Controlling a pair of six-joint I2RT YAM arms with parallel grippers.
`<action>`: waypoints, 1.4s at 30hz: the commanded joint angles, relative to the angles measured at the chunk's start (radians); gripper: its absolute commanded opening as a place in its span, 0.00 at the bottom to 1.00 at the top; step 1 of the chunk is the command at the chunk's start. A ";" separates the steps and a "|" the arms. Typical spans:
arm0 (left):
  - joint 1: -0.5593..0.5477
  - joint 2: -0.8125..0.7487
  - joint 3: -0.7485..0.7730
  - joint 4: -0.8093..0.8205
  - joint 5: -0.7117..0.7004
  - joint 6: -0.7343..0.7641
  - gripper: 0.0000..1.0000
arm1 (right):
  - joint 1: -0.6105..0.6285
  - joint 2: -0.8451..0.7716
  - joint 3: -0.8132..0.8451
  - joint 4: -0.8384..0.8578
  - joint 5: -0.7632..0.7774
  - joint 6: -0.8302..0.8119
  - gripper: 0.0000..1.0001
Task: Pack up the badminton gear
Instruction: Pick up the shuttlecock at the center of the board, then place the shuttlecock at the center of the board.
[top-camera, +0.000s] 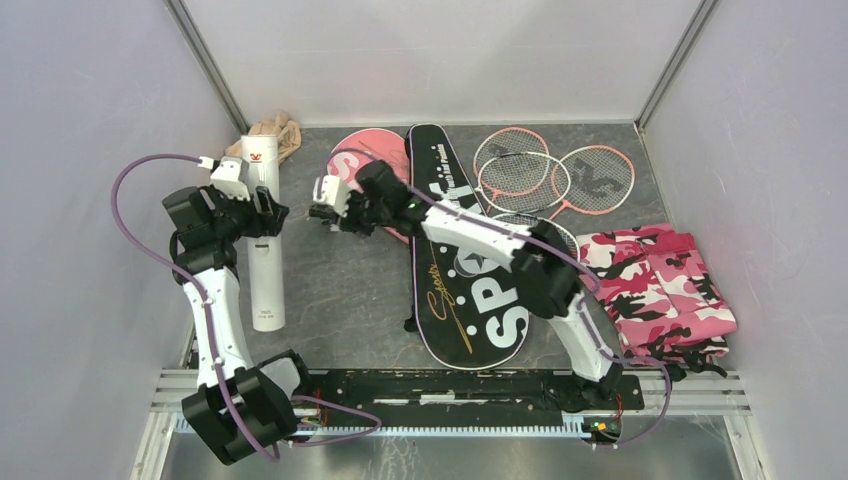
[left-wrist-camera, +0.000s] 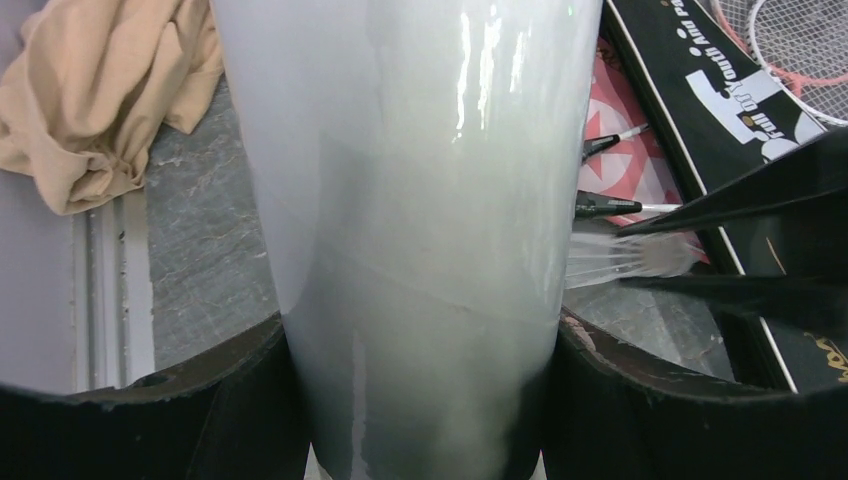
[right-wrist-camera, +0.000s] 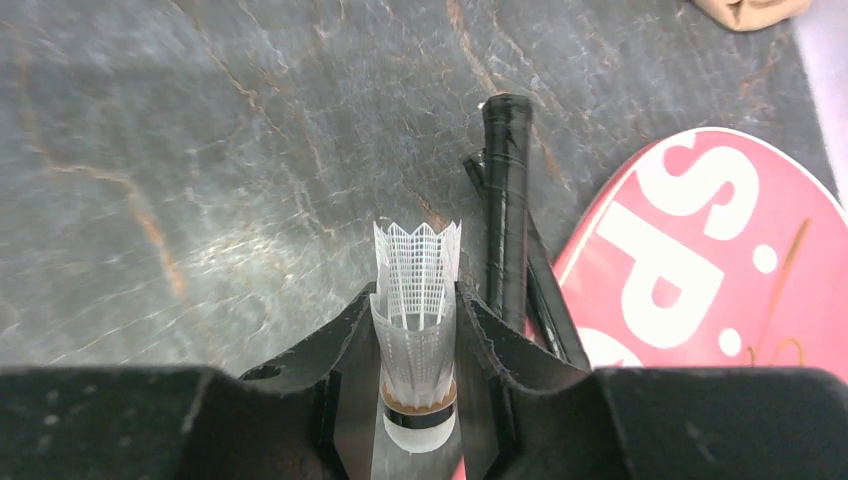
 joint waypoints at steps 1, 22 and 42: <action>0.004 0.024 0.047 0.020 0.102 0.001 0.02 | -0.072 -0.216 -0.113 -0.002 -0.156 0.133 0.35; -0.298 0.108 0.083 0.017 0.067 0.110 0.02 | -0.793 -0.971 -1.028 -0.105 -0.514 0.079 0.29; -0.339 0.080 0.041 0.026 0.055 0.116 0.02 | -1.125 -0.932 -1.286 0.071 -0.540 0.295 0.32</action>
